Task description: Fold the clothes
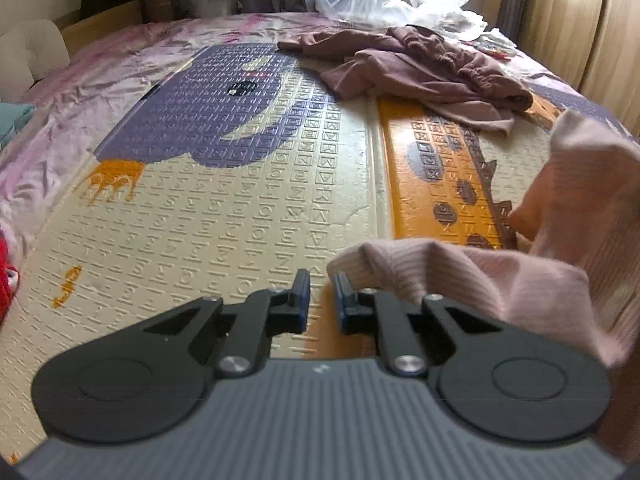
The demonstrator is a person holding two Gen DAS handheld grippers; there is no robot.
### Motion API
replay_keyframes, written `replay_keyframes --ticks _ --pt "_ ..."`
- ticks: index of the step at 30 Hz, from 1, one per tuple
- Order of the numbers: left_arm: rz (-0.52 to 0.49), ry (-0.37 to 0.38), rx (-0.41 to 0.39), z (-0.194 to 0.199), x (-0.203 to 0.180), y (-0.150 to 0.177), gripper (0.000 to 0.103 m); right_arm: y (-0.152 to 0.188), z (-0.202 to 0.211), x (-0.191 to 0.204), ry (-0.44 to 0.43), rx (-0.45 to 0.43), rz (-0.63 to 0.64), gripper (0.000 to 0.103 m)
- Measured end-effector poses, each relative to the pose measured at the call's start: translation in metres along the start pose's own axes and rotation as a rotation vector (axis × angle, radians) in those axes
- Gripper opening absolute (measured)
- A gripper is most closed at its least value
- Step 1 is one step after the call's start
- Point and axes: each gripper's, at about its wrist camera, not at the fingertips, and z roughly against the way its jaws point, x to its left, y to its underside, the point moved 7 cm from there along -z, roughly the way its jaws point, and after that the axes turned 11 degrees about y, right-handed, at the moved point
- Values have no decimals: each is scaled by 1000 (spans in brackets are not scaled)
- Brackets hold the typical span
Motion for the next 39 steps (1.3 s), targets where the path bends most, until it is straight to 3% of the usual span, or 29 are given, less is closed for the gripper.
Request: replay_keyframes --ticks 8,11,14,16,19,21,24,27,32,39 --pt "-35 4 42 -5 -10 7 17 -7 18 -19 53 -41 21 7" --pt "-39 8 53 -8 -11 9 21 0 15 -27 83 -5 32 7" --pt "-47 2 65 -11 -11 12 38 11 7 -35 105 63 43 8" --pt "-44 -3 68 -12 -10 12 38 21 0 -41 120 120 46 9" --pt "-31 -8 66 -13 -7 11 41 40 -13 -48 135 223 55 15" --pt "-31 -20 67 -13 -3 11 46 47 -17 -53 157 258 39 26" --pt "-29 -42 71 -14 3 13 49 43 -12 -57 174 236 21 39" --pt "-20 -59 70 -12 10 12 59 35 -5 -55 173 194 18 42" --pt "0 -75 62 -8 21 11 68 31 -1 -31 61 174 9 42" --pt "17 -102 68 -7 34 14 77 31 1 49 -122 186 126 46"
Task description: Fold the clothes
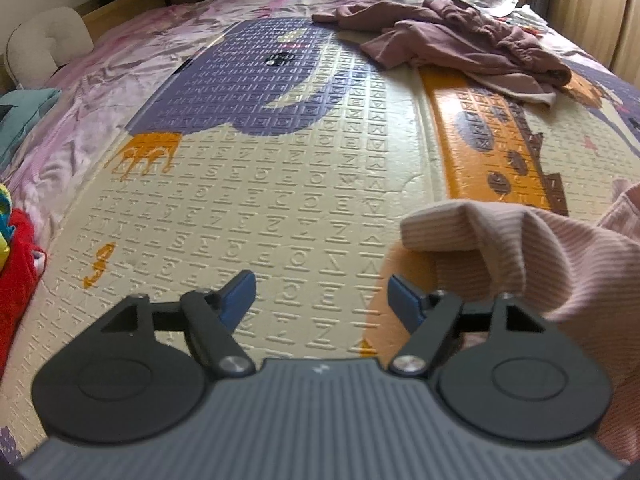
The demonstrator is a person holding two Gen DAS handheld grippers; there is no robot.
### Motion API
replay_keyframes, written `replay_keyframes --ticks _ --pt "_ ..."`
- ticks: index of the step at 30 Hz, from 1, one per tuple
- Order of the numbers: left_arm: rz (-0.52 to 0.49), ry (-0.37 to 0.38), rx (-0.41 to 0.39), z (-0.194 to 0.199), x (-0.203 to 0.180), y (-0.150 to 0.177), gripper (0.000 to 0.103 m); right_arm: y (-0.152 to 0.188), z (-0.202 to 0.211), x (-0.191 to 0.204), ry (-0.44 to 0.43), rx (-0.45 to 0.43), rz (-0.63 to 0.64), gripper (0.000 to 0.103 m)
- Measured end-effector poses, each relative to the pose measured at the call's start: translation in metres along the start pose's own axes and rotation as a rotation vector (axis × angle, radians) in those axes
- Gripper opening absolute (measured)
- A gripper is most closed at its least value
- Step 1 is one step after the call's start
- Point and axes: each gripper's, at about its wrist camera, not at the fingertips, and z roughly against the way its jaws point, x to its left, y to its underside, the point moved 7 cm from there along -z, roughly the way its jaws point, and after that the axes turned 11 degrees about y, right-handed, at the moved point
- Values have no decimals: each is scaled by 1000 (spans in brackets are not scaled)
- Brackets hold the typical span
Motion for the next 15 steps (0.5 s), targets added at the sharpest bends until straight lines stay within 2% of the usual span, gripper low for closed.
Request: replay_keyframes --ticks 3,7,15 --pt "-7 -7 2 1 4 1 78 -6 -4 36 -40 -12 59 48" --pt "-41 -19 5 2 7 3 83 -11 -18 71 -30 -23 121 50" --pt "-85 -43 15 6 23 10 93 -9 -55 95 14 22 109 50"
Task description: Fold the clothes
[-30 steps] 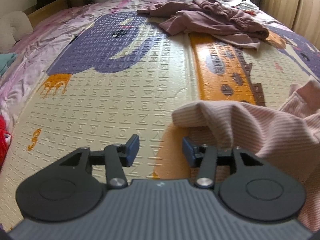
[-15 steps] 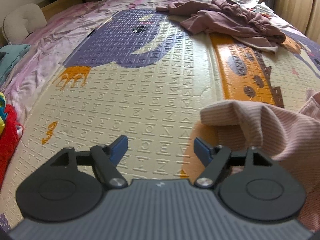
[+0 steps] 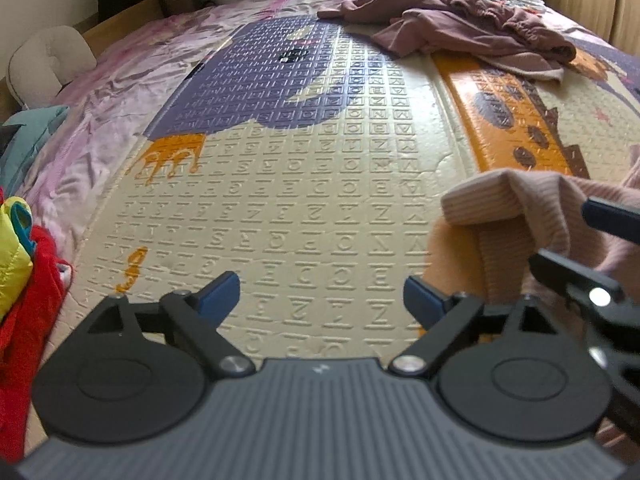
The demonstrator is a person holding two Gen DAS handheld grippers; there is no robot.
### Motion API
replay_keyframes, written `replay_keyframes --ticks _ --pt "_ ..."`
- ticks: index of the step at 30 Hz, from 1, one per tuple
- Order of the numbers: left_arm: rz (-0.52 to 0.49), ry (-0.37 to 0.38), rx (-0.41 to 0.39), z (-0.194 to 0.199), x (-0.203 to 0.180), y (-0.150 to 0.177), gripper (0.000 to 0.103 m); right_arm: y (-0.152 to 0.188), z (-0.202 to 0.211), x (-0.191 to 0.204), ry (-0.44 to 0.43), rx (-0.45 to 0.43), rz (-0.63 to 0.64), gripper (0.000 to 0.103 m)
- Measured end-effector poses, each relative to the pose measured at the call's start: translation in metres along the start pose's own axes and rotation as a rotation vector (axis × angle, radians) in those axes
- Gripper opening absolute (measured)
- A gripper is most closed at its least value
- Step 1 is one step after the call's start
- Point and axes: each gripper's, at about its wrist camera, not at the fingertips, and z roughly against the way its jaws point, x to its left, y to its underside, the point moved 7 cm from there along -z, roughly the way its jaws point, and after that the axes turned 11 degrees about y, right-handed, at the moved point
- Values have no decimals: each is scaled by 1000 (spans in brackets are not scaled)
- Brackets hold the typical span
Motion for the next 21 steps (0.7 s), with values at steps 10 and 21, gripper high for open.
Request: replay_keyframes --ticks 10,21 --pt "-15 -10 -14 8 8 1 96 9 -16 0 49 16 10 22" --pt "-28 6 -24 11 -1 0 96 2 12 -23 -16 -17 -82 12"
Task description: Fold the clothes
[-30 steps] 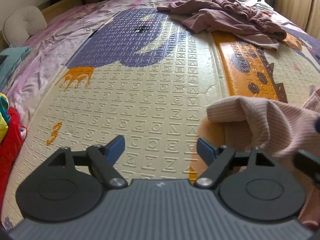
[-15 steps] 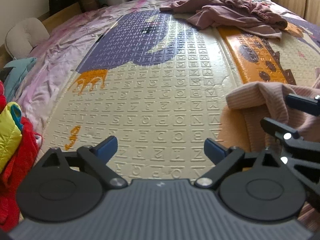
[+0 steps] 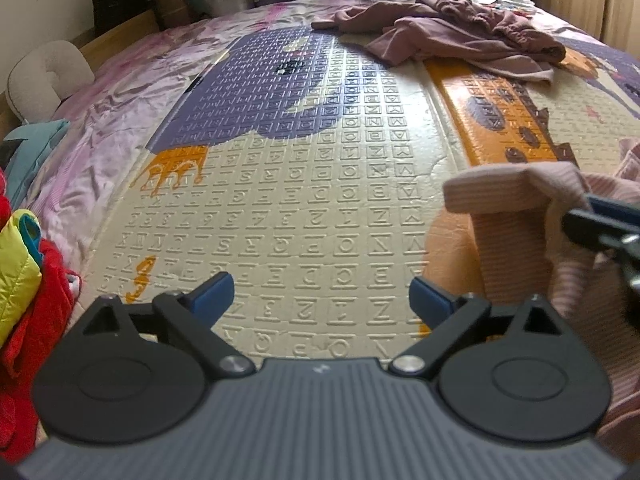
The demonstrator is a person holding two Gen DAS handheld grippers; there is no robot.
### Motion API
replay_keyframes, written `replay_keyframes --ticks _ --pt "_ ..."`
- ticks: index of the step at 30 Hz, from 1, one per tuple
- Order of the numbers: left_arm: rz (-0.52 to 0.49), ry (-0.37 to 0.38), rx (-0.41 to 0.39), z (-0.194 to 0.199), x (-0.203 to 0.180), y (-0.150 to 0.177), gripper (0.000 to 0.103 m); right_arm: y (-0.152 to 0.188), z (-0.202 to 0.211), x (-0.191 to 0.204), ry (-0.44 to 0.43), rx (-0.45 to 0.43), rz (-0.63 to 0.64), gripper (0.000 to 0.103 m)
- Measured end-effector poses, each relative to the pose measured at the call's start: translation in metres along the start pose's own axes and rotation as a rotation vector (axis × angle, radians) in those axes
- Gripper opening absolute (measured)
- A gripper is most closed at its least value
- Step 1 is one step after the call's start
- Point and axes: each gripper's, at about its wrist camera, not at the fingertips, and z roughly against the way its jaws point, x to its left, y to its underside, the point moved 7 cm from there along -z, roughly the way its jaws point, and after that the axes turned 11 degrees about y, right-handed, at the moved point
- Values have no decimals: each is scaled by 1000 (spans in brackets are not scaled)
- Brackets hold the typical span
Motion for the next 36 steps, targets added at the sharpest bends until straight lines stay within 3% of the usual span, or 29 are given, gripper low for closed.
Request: replay_keyframes --ticks 6,10,13,15,18,25,28,30,32,36 --pt "5 7 -2 -1 -1 -2 97 -9 22 -32 -33 -23 -115 11" --pt "3 8 5 -4 -5 -1 97 -2 24 -46 -13 8 -120 14" --pt "11 20 15 -9 -10 0 98 5 20 -49 -6 48 -129 23" --pt "21 44 13 -10 -14 -1 100 9 19 -47 -11 62 -121 43" --pt "34 89 3 -13 -24 -4 102 12 19 -41 -1 56 -79 56" --pt "-29 124 25 -27 -54 -5 103 24 15 -54 58 78 -58 63" --pt "-40 174 29 -29 -65 -4 90 28 16 -66 66 91 -78 63" --pt "-33 216 30 -28 -71 -4 70 29 18 -74 74 92 -92 67" --pt "-16 258 38 -28 -76 -3 63 30 20 -83 101 93 -107 78" --pt "-21 253 63 -31 -81 5 57 33 24 -98 110 120 -152 79"
